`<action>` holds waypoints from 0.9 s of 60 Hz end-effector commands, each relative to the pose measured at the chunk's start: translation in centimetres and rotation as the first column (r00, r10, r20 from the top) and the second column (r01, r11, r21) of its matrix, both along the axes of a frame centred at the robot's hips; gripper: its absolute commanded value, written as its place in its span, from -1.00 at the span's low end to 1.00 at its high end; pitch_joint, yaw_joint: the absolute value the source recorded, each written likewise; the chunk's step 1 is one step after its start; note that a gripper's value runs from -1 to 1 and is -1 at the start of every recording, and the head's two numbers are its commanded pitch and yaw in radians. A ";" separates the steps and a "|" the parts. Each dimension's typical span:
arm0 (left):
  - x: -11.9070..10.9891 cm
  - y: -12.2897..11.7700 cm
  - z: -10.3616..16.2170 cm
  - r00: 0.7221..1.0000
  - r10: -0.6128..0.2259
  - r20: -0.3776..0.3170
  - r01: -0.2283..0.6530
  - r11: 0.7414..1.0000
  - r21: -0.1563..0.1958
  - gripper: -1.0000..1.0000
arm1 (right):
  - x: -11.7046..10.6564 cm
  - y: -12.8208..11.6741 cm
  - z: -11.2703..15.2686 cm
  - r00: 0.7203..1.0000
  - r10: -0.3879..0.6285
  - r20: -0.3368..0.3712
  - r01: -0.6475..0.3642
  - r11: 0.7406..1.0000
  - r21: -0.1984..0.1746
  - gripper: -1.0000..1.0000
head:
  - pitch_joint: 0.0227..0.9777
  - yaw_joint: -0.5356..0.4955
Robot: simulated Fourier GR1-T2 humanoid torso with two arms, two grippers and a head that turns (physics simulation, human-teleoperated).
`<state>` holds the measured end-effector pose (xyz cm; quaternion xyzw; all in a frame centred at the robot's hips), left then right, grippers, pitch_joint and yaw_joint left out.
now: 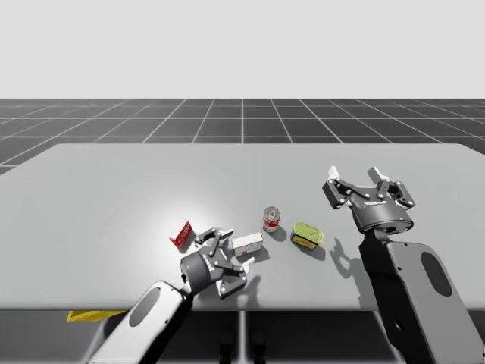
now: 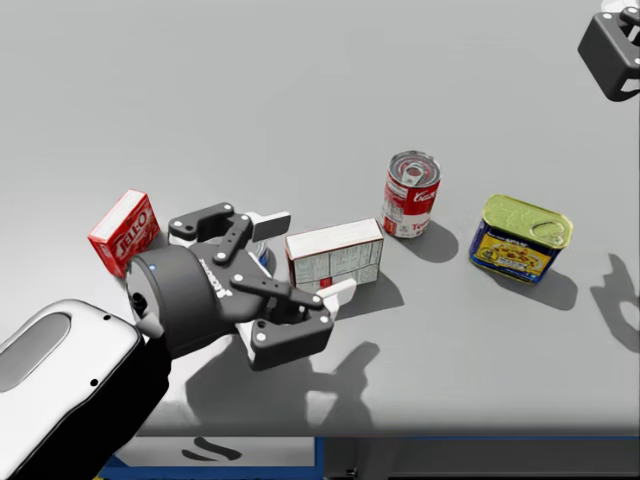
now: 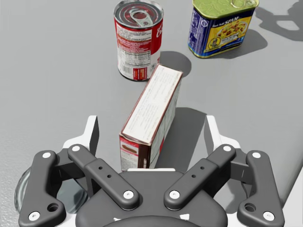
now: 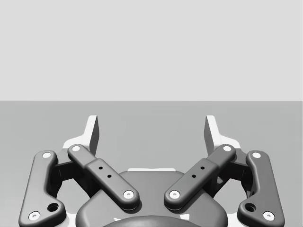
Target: Pick up the pudding box and lift it.
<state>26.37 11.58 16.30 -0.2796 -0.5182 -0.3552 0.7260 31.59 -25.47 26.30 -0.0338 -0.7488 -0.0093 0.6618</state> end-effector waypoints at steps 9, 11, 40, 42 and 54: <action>1.1 -1.5 -1.1 1.000 -0.001 -0.017 0.002 1.000 0.028 -1.00 | -0.1 0.0 0.1 1.000 0.003 0.001 -0.003 1.000 0.003 -1.00 | 0.80 0.03; 1.1 -1.5 -1.1 1.000 -0.002 -0.018 0.003 1.000 0.028 -1.00 | -0.1 0.0 0.1 1.000 0.003 0.000 -0.003 1.000 0.004 -1.00 | 0.80 0.03; 0.7 -1.9 -1.8 0.998 -0.041 -0.040 0.043 0.998 0.038 0.97 | -0.2 0.0 0.2 1.000 0.026 -0.006 -0.026 0.999 0.034 -1.00 | 0.68 0.03; 0.6 -1.9 -1.8 0.998 -0.043 -0.041 0.045 0.998 0.037 0.99 | -0.2 0.0 0.2 1.000 0.026 -0.006 -0.026 0.999 0.035 -1.00 | 0.66 0.03; 0.4 -1.9 -1.7 0.998 -0.058 -0.037 0.059 0.998 0.038 0.98 | -0.2 0.0 0.2 1.000 0.022 -0.003 -0.022 0.999 0.035 -1.00 | 0.39 0.05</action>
